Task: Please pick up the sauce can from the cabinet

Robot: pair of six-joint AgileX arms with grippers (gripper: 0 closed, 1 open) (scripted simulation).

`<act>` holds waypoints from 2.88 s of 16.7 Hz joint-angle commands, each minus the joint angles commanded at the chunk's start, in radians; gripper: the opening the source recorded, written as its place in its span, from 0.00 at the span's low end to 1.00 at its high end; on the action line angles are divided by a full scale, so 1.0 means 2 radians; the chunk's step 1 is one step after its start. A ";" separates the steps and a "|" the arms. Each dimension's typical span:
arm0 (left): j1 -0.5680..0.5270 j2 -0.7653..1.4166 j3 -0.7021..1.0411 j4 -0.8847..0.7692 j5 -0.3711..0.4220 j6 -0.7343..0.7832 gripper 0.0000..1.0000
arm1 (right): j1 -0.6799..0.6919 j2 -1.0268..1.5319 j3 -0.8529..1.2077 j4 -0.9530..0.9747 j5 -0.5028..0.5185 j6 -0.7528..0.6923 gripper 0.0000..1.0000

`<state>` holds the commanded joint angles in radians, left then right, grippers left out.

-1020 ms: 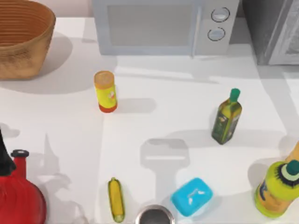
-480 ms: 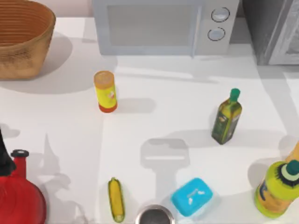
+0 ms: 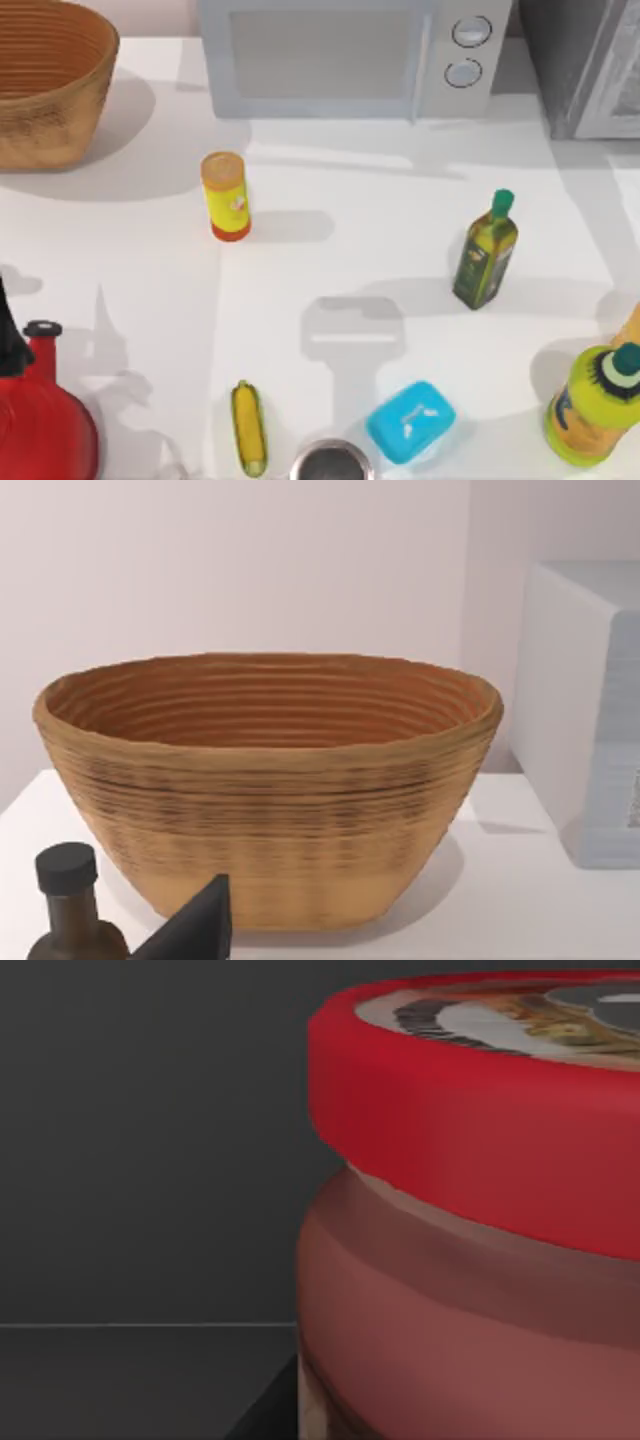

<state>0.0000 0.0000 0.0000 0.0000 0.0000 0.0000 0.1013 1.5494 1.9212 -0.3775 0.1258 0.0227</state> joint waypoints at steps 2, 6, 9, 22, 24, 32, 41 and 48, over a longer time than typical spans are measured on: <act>0.000 0.000 0.000 0.000 0.000 0.000 1.00 | 0.006 -0.012 0.005 -0.018 0.008 0.000 0.00; 0.000 0.000 0.000 0.000 0.000 0.000 1.00 | 0.035 -0.072 0.029 -0.104 0.038 0.000 0.00; 0.000 0.000 0.000 0.000 0.000 0.000 1.00 | 0.062 -0.127 0.047 -0.179 0.062 0.000 0.00; 0.000 0.000 0.000 0.000 0.000 0.000 1.00 | 0.074 -0.200 0.006 -0.213 0.073 0.000 0.00; 0.000 0.000 0.000 0.000 0.000 0.000 1.00 | 0.066 -0.231 -0.052 -0.192 0.065 -0.001 0.00; 0.000 0.000 0.000 0.000 0.000 0.000 1.00 | 0.020 -0.452 -0.447 -0.036 0.014 -0.005 0.00; 0.000 0.000 0.000 0.000 0.000 0.000 1.00 | -0.036 -0.714 -0.877 0.148 -0.047 -0.009 0.00; 0.000 0.000 0.000 0.000 0.000 0.000 1.00 | -0.051 -0.775 -0.961 0.189 -0.063 -0.011 0.00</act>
<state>0.0000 0.0000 0.0000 0.0000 0.0000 0.0000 0.0000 0.0001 0.0000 0.0001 0.0000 0.0000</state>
